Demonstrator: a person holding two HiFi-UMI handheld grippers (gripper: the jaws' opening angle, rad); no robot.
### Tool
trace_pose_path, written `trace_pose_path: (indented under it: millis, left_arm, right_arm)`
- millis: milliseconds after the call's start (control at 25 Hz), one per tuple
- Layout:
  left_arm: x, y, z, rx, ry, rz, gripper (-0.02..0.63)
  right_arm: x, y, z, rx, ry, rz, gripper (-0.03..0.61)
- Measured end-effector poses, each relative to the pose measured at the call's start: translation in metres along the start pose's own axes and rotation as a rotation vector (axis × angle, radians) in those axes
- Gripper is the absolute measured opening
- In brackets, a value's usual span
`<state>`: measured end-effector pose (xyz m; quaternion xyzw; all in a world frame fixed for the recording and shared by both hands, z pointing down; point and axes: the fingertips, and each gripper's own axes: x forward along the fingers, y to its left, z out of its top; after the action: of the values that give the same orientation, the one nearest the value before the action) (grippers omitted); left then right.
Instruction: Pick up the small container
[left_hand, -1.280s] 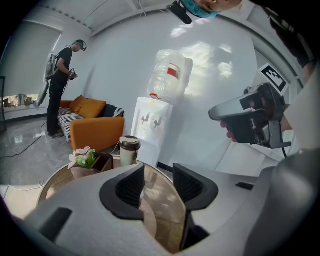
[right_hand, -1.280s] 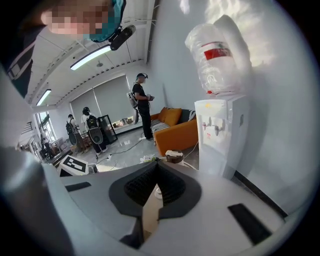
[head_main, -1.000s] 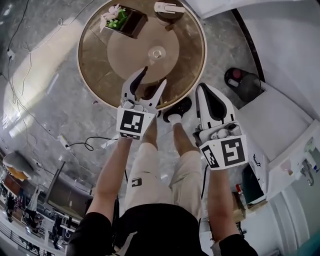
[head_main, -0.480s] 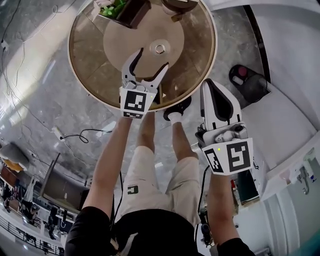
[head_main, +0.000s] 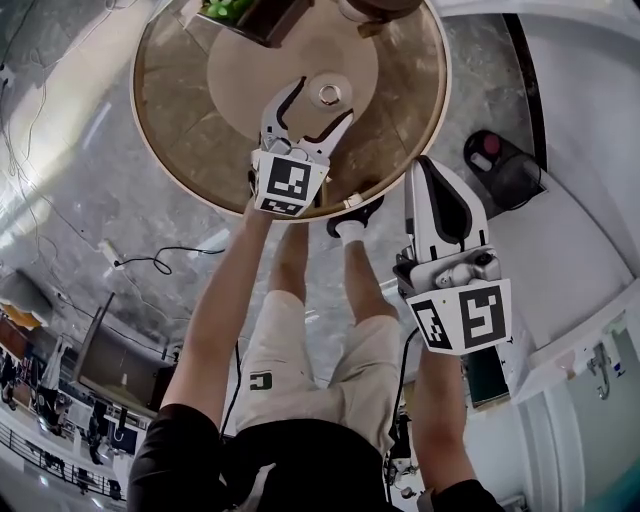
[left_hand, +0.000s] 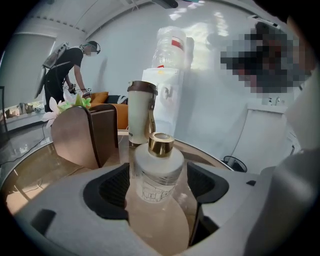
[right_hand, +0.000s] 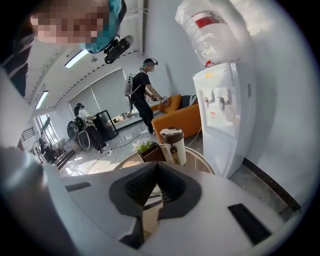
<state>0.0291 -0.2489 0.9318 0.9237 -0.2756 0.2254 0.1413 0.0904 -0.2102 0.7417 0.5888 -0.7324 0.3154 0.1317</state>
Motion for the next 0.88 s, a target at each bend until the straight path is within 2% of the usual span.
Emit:
trace_pose_path:
  millis: [200,400,880]
  left_arm:
    - [0.010,0.001,-0.006,0.017,0.009,0.018,0.347]
    - [0.021,0.002,-0.013,-0.005,0.025,0.024,0.347]
    - [0.027,0.007,-0.012,0.036,0.041,0.074,0.344]
  right_arm:
    - [0.001,-0.002,0.000,0.009,-0.001,-0.007,0.003]
    - [0.000,-0.008,-0.001,0.024,-0.003,-0.026,0.003]
    - [-0.008,-0.013,-0.008,0.041,0.008,-0.040,0.003]
